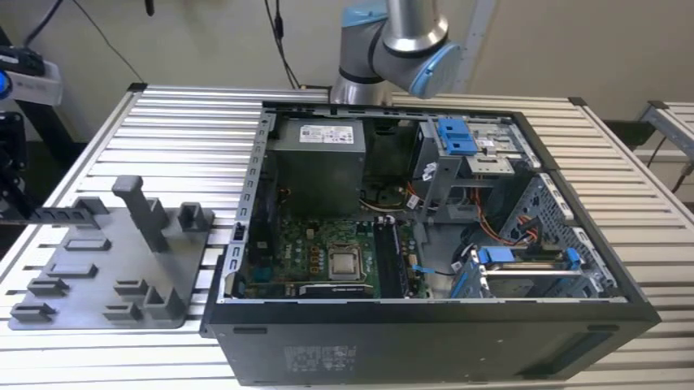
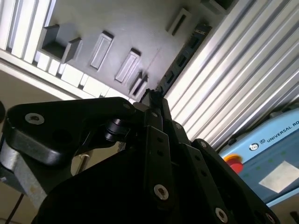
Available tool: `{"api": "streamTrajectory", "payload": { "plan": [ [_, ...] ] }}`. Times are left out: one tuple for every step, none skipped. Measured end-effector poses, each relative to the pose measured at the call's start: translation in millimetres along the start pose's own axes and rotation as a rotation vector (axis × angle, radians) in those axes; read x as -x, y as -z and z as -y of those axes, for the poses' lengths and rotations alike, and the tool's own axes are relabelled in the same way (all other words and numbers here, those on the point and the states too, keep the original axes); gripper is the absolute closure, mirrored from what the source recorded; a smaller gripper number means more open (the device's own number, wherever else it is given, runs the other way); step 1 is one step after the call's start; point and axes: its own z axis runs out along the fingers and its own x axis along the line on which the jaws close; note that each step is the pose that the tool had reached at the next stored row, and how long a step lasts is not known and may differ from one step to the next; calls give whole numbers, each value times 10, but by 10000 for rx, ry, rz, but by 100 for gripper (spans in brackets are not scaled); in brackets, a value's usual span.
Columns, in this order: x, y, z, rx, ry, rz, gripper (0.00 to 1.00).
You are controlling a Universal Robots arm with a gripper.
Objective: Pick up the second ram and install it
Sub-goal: 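Pick up the second ram and move it above second insertion slot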
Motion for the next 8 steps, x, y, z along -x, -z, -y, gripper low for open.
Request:
{"api": "streamTrajectory", "payload": {
  "plan": [
    [0,7,0,0,0,0,86],
    [0,16,0,1,0,0,86],
    [1,27,0,1,0,-1,86],
    [1,36,0,0,0,0,86],
    [1,46,-1,0,-1,0,86],
    [1,57,-1,0,0,0,86],
    [1,69,-1,0,0,0,86],
    [2,81,-1,1,0,0,86]
  ]
}}
